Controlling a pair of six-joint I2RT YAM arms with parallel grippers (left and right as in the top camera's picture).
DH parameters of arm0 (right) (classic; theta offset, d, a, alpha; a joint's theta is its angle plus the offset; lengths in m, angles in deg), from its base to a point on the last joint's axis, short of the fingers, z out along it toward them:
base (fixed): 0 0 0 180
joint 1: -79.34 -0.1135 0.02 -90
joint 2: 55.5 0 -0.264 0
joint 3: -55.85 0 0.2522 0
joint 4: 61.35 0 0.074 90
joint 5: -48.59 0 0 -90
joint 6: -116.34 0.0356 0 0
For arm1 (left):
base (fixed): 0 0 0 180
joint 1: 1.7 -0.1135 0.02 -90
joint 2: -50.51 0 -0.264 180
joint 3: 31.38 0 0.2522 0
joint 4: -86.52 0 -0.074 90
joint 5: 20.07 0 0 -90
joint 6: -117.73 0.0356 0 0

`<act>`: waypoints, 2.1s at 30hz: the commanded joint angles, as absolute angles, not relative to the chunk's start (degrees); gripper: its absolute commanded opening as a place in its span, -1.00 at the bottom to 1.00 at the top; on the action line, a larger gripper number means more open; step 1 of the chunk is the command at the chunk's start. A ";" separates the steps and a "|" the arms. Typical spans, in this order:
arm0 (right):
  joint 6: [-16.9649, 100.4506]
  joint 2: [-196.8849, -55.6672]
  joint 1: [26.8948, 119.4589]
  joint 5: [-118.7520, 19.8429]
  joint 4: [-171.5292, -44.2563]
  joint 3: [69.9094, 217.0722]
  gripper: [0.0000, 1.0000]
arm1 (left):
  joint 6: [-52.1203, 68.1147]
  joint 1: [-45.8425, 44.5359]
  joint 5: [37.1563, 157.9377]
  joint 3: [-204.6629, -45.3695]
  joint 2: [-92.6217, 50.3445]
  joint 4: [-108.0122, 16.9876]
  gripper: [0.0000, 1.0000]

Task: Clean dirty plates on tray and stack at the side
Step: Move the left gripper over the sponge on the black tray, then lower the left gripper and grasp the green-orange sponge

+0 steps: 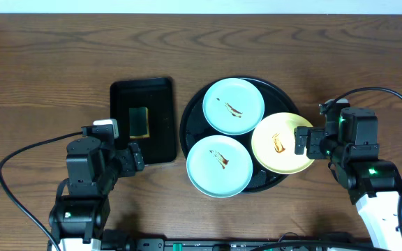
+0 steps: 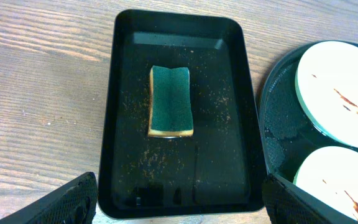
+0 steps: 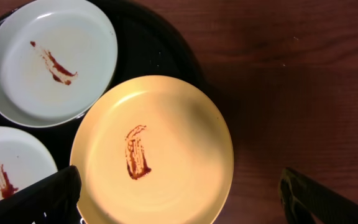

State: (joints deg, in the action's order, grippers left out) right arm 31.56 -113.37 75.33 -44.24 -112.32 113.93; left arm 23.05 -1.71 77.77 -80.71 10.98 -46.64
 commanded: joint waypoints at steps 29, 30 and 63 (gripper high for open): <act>31.47 -113.26 74.81 -44.53 -112.12 115.26 0.99 | 24.60 -2.02 82.77 -105.50 -25.54 -43.01 0.70; 31.47 -113.26 74.81 -44.53 -112.12 115.26 0.98 | 24.73 -2.02 82.77 -105.48 -26.88 -43.71 0.70; 31.47 -113.26 74.81 -44.72 -112.17 115.26 0.98 | 25.60 -2.02 77.81 -104.49 -48.47 -51.25 0.51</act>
State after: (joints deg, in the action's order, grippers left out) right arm 31.56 -113.37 75.33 -44.44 -112.30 114.02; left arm 25.01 -1.71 78.55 -104.60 -47.64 -50.83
